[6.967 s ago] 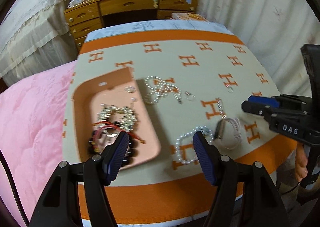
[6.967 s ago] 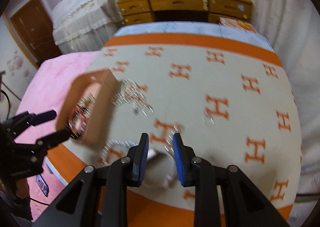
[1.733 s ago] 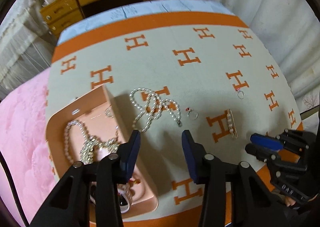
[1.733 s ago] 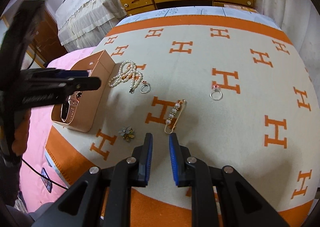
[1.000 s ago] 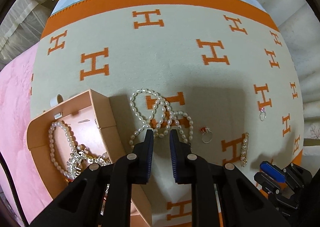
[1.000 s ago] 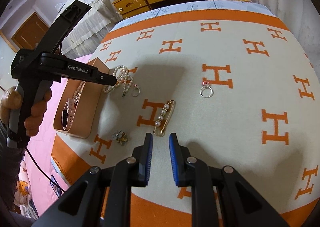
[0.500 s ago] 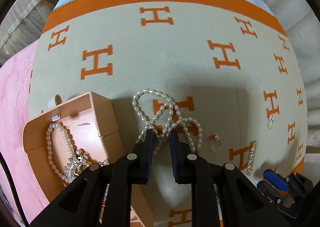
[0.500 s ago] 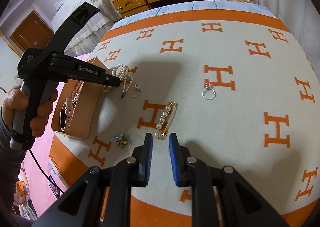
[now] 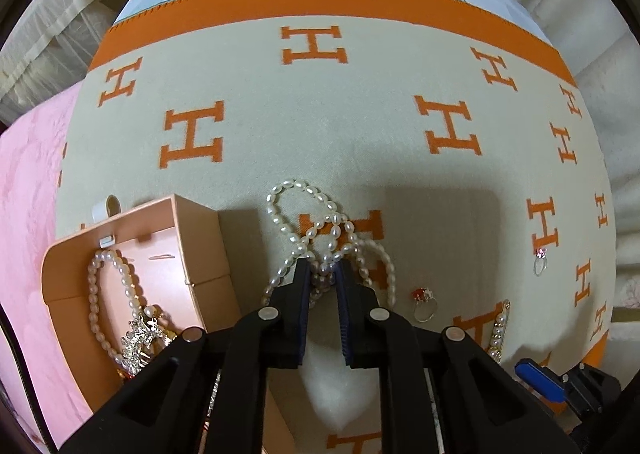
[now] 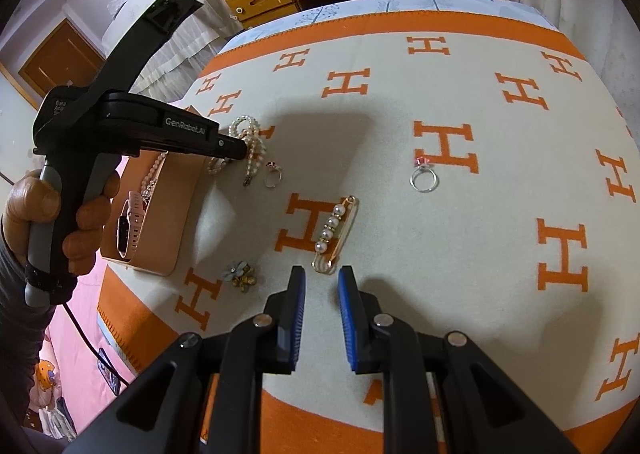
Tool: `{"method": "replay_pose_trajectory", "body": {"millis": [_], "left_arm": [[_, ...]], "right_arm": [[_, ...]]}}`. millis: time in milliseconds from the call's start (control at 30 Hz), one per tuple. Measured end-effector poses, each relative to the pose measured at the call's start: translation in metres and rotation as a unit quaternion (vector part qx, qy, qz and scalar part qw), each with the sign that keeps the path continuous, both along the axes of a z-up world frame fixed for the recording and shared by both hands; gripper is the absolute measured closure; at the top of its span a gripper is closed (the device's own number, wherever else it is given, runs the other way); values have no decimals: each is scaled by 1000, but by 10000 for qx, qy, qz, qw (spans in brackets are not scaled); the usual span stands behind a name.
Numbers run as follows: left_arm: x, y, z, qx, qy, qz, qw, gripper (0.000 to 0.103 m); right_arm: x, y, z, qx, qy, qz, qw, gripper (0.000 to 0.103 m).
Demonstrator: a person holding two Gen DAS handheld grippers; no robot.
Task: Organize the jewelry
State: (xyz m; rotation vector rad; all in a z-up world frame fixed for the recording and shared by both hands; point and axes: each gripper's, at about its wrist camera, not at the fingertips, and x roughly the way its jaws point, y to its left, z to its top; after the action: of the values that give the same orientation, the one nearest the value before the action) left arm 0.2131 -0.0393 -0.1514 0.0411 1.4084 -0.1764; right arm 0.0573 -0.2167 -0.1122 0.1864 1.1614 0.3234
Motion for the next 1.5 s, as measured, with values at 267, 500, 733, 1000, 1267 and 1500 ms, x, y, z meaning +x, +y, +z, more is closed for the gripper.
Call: {"method": "replay_pose_trajectory", "body": {"millis": [267,500,733,1000,1267,1500], "left_arm": [[-11,17,36,-485,-308,212,9981,100],[-26,35,91,-994,-774,337,9915,100],[-45,55,148,-1431,-1393,429,9789,100],[-67,86,201,-1655,-1931,522,9657,100],[-87,115,246,-1742,-2478,629,9509,100],[-94,140,255,-1761,-2641,793,9450,100]], "right_arm": [[3,-4,-2,12,54,-83,10000,86],[3,0,-2,14,56,-21,10000,86],[11,5,-11,-56,187,-43,9998,86],[23,19,-11,-353,61,-125,9993,74],[19,61,-14,-1853,-415,264,9815,75],[15,69,-13,-2092,-466,350,9761,96]]}}
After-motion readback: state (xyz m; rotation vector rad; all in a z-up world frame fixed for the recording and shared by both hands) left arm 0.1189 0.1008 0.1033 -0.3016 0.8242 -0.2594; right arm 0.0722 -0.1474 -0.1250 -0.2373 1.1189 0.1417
